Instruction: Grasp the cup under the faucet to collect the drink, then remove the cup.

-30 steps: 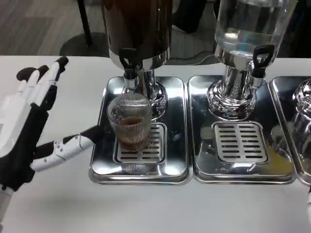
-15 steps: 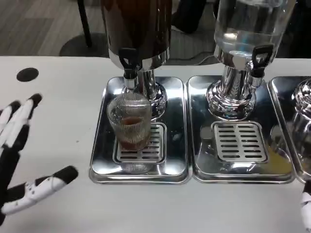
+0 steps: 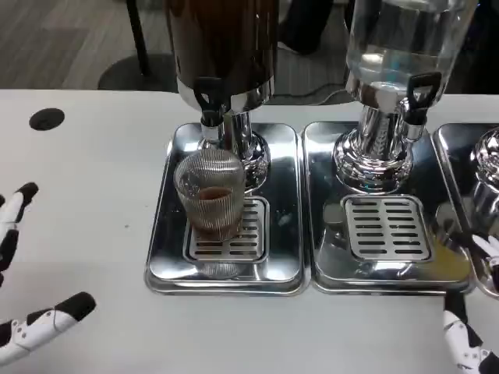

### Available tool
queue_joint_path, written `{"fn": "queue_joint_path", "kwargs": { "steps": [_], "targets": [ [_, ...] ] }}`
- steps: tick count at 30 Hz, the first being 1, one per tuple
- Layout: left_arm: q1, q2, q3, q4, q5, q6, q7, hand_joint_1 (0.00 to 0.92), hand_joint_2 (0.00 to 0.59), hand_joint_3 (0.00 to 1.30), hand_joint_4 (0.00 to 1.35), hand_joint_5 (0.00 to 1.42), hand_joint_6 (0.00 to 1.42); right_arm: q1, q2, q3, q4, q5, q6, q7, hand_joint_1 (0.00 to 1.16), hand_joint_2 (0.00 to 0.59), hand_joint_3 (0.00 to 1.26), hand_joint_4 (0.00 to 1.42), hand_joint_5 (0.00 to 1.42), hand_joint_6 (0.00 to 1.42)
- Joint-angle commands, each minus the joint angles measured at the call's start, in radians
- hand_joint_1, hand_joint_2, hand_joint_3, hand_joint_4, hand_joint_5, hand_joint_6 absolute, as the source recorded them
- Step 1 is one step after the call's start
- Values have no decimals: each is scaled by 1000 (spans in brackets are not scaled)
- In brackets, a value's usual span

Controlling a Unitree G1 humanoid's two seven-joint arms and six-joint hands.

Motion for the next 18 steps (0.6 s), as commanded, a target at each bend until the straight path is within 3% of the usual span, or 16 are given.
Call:
{"fn": "queue_joint_path", "kwargs": {
  "steps": [1,4,7,11,18],
  "targets": [
    [29,22,21,12,-1,-26,18,0,31,0,0,0,0,-30,-6,16,51,24,8,0,703,351,210,127,108,73],
    [44,23,31,20,-7,-38,23,0,29,0,0,0,0,-57,-12,32,89,70,6,21,849,238,166,116,108,134],
    [53,20,37,28,-10,-47,25,0,28,0,0,0,0,-81,-18,44,123,124,-5,45,932,174,146,108,119,199],
    [59,16,42,37,-10,-56,27,0,28,0,0,0,0,-119,-30,56,184,214,-38,92,979,152,122,106,132,228],
    [72,10,50,40,-14,-64,30,0,28,0,0,0,0,-152,-30,63,248,281,-80,120,994,144,131,151,171,288]
  ]
}}
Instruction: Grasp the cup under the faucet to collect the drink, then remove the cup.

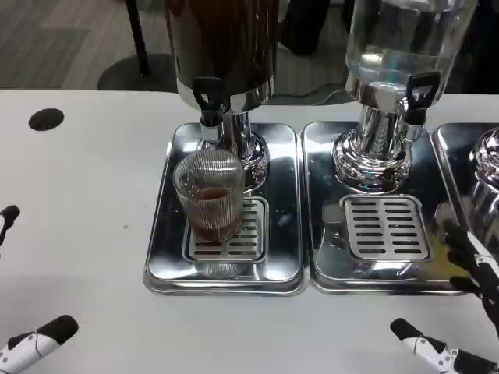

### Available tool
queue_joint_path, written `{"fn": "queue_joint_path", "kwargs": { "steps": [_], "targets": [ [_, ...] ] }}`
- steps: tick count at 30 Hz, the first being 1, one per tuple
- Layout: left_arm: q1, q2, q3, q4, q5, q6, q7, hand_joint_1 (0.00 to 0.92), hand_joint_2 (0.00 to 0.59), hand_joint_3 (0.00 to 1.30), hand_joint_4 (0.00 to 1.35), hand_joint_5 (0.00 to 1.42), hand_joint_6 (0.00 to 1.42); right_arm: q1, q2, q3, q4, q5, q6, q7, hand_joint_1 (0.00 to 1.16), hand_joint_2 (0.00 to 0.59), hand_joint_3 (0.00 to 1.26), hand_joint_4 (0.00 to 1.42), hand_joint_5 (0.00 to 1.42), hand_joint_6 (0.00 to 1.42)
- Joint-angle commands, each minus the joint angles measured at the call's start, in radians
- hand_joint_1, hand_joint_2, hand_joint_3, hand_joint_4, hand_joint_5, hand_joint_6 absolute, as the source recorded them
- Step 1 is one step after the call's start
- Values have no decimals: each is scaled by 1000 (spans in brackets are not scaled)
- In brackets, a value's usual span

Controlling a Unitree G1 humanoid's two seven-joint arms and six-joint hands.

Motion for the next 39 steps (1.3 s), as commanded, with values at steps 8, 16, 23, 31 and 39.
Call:
{"fn": "queue_joint_path", "kwargs": {
  "steps": [8,16,23,31,39],
  "targets": [
    [40,-4,18,-4,-12,-21,31,0,27,0,0,0,0,-49,3,21,43,26,-19,18,999,150,132,161,191,319],
    [55,-6,17,-2,-15,-27,42,0,27,0,0,0,0,-87,1,46,46,7,-12,24,1000,152,141,107,126,120],
    [61,-7,20,1,-21,-32,46,0,26,0,0,0,0,-106,-5,62,48,-5,-20,30,1000,152,153,76,57,50],
    [64,-5,24,4,-30,-37,46,0,26,0,0,0,0,-123,-12,90,58,-18,-22,44,987,145,135,0,0,13],
    [71,-2,35,9,-41,-45,40,0,26,0,0,0,0,-166,-16,120,97,-20,-22,64,987,143,128,0,0,9]
  ]
}}
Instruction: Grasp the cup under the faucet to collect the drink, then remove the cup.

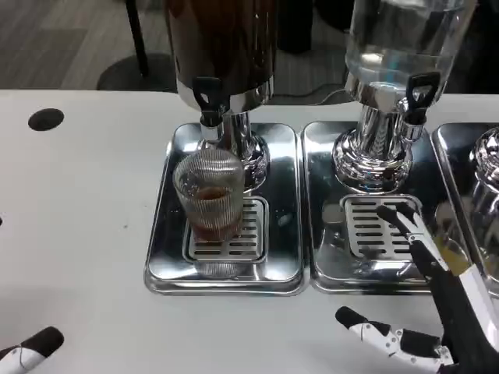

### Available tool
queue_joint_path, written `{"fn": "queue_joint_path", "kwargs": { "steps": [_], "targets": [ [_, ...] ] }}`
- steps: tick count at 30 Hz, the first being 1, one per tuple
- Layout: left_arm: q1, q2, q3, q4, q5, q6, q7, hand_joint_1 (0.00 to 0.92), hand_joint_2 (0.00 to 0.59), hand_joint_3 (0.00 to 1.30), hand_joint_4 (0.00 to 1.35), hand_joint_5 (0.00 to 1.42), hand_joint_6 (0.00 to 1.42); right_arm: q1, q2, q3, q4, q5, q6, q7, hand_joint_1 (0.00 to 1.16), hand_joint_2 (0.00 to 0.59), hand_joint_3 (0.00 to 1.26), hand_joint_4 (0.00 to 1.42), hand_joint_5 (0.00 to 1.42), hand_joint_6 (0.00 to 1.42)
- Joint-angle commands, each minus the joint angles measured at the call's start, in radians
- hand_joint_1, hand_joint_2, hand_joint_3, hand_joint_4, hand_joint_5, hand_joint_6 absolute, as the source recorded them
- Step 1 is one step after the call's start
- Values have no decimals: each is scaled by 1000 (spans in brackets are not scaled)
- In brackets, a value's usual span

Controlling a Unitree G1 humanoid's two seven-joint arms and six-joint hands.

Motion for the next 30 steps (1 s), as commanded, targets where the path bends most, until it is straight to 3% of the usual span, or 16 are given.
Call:
{"fn": "queue_joint_path", "kwargs": {
  "steps": [1,16,30],
  "targets": [
    [10,3,14,6,-10,-13,6,0,26,0,0,0,0,-32,-6,14,26,-3,-11,10,987,143,127,0,0,9],
    [34,1,34,-6,-18,-21,2,0,26,0,0,0,0,-113,-2,51,95,-24,4,4,999,141,104,0,0,8],
    [62,-2,63,-9,-31,-27,3,0,26,0,0,0,0,-229,7,65,234,-31,7,-9,1005,135,82,0,0,0]
  ]
}}
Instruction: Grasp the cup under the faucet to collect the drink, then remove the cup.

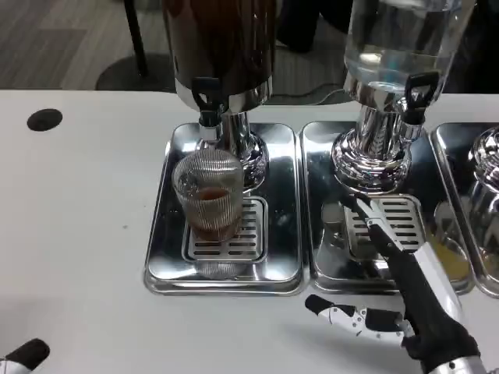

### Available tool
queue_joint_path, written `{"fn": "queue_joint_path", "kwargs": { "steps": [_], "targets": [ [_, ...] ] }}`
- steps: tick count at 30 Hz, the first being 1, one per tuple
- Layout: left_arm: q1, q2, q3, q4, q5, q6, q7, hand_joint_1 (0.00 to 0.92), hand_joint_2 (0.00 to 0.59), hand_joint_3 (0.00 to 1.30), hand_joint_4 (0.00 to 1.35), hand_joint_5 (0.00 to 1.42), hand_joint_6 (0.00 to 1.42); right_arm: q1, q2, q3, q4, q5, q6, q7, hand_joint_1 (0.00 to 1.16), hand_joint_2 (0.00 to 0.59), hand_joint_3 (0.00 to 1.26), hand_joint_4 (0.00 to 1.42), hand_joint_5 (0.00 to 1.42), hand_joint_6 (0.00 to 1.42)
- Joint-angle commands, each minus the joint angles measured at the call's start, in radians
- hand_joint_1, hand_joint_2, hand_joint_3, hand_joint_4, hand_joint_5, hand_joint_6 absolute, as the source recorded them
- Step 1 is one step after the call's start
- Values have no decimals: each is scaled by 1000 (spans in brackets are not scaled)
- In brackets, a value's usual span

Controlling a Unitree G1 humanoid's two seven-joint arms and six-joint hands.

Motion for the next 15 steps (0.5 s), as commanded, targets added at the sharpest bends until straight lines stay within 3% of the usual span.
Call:
{"fn": "queue_joint_path", "kwargs": {
  "steps": [1,15],
  "targets": [
    [11,-1,26,-8,-22,-12,2,0,26,0,0,0,0,-40,6,4,49,-6,0,-15,1005,135,80,0,0,0],
    [38,-15,51,-11,-36,-20,4,0,30,0,0,0,0,-120,18,23,132,-17,7,-26,1001,144,54,0,0,0]
  ]
}}
